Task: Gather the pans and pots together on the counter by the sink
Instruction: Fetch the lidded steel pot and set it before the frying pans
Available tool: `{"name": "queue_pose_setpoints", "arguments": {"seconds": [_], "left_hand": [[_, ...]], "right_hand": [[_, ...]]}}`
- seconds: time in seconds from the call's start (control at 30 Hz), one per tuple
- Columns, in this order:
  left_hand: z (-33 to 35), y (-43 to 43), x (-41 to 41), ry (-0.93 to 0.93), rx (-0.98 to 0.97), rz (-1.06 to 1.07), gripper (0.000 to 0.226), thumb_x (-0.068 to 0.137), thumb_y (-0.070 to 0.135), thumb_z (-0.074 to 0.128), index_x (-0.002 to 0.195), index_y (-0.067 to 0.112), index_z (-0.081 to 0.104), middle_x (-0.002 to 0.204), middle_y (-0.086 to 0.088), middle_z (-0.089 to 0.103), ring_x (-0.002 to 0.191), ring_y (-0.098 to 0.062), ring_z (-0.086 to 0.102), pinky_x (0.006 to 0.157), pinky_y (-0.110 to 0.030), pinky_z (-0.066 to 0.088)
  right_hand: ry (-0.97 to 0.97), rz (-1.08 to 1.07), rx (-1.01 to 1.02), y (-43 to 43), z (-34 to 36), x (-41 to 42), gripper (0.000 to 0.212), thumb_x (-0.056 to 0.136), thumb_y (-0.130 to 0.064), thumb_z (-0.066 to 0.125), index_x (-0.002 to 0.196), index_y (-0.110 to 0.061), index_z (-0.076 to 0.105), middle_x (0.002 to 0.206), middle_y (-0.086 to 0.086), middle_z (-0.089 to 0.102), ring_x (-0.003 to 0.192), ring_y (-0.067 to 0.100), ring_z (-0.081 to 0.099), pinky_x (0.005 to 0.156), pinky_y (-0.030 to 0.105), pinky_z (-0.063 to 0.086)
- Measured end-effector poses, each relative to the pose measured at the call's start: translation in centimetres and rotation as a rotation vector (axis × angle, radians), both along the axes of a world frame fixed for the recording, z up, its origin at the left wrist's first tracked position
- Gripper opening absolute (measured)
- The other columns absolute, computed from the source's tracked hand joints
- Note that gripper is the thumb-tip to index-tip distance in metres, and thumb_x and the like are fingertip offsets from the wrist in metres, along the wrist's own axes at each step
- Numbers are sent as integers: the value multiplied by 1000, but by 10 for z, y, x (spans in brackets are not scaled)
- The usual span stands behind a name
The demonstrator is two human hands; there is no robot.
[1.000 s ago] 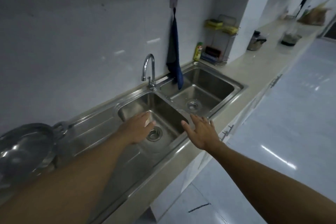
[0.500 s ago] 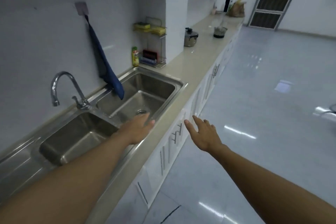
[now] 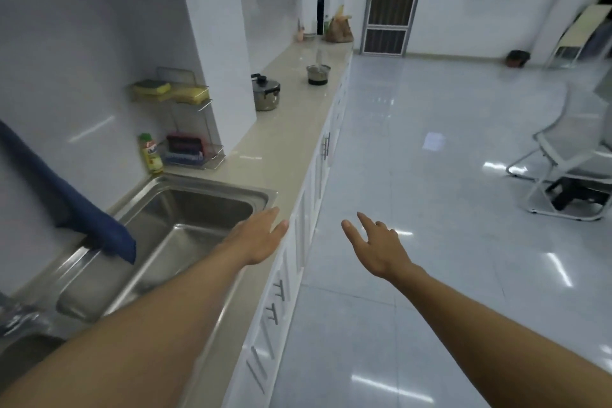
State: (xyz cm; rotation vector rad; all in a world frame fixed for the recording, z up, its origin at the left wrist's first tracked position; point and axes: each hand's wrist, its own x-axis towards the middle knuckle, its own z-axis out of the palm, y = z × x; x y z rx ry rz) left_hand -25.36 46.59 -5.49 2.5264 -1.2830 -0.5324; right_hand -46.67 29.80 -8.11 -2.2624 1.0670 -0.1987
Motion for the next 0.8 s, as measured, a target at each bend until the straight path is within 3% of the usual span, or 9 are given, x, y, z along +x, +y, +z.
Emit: {"name": "queue_pose_setpoints", "arguments": {"seconds": [0.3,0.8], "left_hand": [[-14,-101,64,40,34,-37,75,95,68,21,157,27,17,165,7,19,152,-16,16,123,-45,18],[-10,-321,157,6,23,80,70,99,62,21,158,24,15,165,3,18,152,-17,18,121,-39,18]], "right_hand": [[-21,-13,41,-98,-4,51,90,87,-82,23,156,-26,28,158,8,38,150,29,23,122,51,16],[0,136,37,-332,-4,161,88,88,-80,21,156,-26,29,159,4,36,148,27,27,122,50,15]]}}
